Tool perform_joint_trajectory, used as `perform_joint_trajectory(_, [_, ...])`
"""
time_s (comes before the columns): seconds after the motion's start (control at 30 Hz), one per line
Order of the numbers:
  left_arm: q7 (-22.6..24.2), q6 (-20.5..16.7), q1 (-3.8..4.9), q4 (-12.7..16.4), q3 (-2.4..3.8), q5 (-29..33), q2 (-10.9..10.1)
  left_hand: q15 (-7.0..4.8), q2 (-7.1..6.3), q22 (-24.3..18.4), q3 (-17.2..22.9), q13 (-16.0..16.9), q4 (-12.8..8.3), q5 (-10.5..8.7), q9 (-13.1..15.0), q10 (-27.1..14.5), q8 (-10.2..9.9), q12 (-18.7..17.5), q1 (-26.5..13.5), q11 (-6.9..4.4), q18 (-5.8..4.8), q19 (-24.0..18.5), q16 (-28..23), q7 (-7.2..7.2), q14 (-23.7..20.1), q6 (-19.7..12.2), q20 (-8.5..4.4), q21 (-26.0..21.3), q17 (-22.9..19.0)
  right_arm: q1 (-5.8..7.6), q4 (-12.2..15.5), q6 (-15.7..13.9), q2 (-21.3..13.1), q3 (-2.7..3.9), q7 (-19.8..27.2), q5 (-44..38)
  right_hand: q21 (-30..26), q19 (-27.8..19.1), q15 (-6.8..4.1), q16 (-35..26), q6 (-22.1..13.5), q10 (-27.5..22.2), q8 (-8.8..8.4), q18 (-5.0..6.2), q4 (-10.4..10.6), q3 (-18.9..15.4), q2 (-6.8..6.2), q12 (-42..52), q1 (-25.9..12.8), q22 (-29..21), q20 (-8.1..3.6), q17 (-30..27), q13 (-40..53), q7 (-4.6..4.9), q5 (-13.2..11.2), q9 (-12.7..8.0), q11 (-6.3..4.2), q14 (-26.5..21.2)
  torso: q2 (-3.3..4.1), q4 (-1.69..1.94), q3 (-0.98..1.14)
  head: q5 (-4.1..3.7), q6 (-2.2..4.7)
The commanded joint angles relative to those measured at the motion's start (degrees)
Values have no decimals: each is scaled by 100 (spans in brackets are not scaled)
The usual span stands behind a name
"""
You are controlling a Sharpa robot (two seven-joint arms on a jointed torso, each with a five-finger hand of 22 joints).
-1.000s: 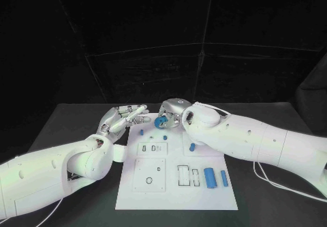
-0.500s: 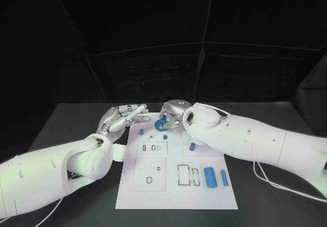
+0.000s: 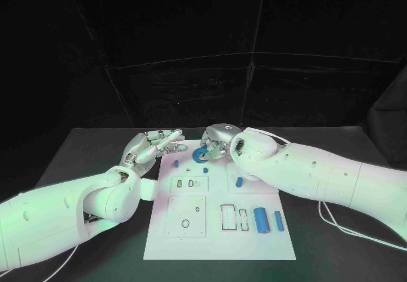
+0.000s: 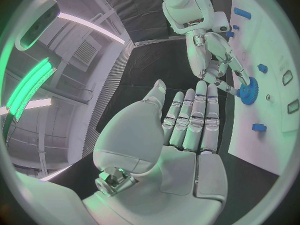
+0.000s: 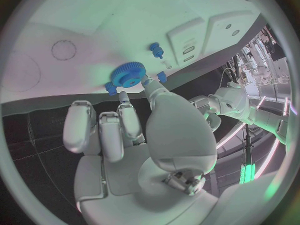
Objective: Assemble the parts on the task board
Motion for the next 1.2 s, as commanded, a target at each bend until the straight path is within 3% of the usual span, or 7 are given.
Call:
perform_joint_trajectory(0.03, [14, 66, 10, -6, 5, -9, -4, -5, 43, -6, -7, -5, -39, 3, -3, 1, -26, -27, -3, 24, 38, 40, -30, 55, -22, 4, 5, -21, -5, 3, 113, -617, -124, 2, 168, 234, 1, 12, 48, 44, -19, 21, 10, -105, 20, -42, 58, 38, 10, 34, 27, 786, 37, -14, 166, 4, -11, 441, -1, -6, 5, -4, 15])
perform_joint_trajectory(0.17, [17, 69, 10, -17, 5, -9, -22, -5, 43, -6, -7, -5, -39, 3, -3, 1, -26, -27, -3, 24, 38, 40, -30, 55, -22, 4, 5, -21, -5, -1, 426, -1096, -521, 1, 558, 868, -11, -5, 46, 31, -25, 3, 7, -98, 8, -24, 159, 15, 150, 2, 25, 760, 15, -11, 365, 3, -13, 434, -7, -22, 6, -13, 27])
perform_joint_trajectory(0.47, [27, 82, 10, -65, 4, -9, -41, -5, 45, -8, -7, -5, -46, 3, -3, 0, -29, -29, -3, 23, 38, 42, -34, 54, -22, 4, 6, -22, -5, 2, 1161, -1215, -1776, -2, 1565, 2323, 39, 47, 32, 66, 81, 48, 44, -119, -252, 36, 197, 74, 556, 112, 12, 860, 71, -25, 292, 14, -30, 455, -35, -141, 28, -55, 88])
perform_joint_trajectory(0.6, [33, 88, 9, -90, 3, -9, -36, -5, 47, -9, -6, -5, -50, 2, -2, 2, -29, -29, 0, 22, 38, 42, -35, 51, -21, 6, 5, -23, -5, 1, 1131, -1067, -2137, -5, 1808, 2611, 39, 45, 30, 67, 90, 36, 41, -119, -322, 15, 144, 55, 626, 112, 10, 864, 54, -26, 273, 12, -33, 456, -41, -191, 51, -59, 109])
perform_joint_trajectory(0.77, [35, 107, 7, -130, 2, -9, -17, -5, 47, -9, -6, -5, -50, 2, -2, 2, -29, -29, 0, 22, 38, 42, -35, 51, -21, 6, 5, -23, -5, -7, 953, -954, -2394, -7, 2031, 2837, 40, 44, 30, 67, 86, 35, 33, -119, -364, -3, 114, 52, 666, 113, 9, 867, 52, -26, 268, 8, -33, 456, -37, -234, 108, -70, 128])
perform_joint_trajectory(0.87, [35, 115, 5, -159, 1, -9, 0, -5, 47, -9, -6, -5, -50, 2, -2, 2, -29, -29, 0, 22, 38, 42, -35, 51, -21, 6, 5, -23, -5, -34, 838, -898, -2459, -8, 2115, 2918, 39, 43, 30, 67, 79, 32, 28, -119, -378, -7, 108, 47, 680, 111, 9, 868, 47, -24, 266, 5, -32, 456, -33, -212, 95, -101, 124])
perform_joint_trajectory(1.2, [32, 127, -2, -244, -1, -9, 46, -6, 50, -11, -3, -4, -58, 3, -2, 6, -29, -29, 5, 19, 38, 44, -37, 45, -19, 10, 5, -24, -5, -204, 546, -652, -2515, -11, 2180, 2999, 32, 33, 34, 65, 51, 20, 12, -116, -404, -36, 78, 32, 693, 97, 11, 864, 33, -18, 248, -1, -26, 454, -33, -212, 89, -108, 75])
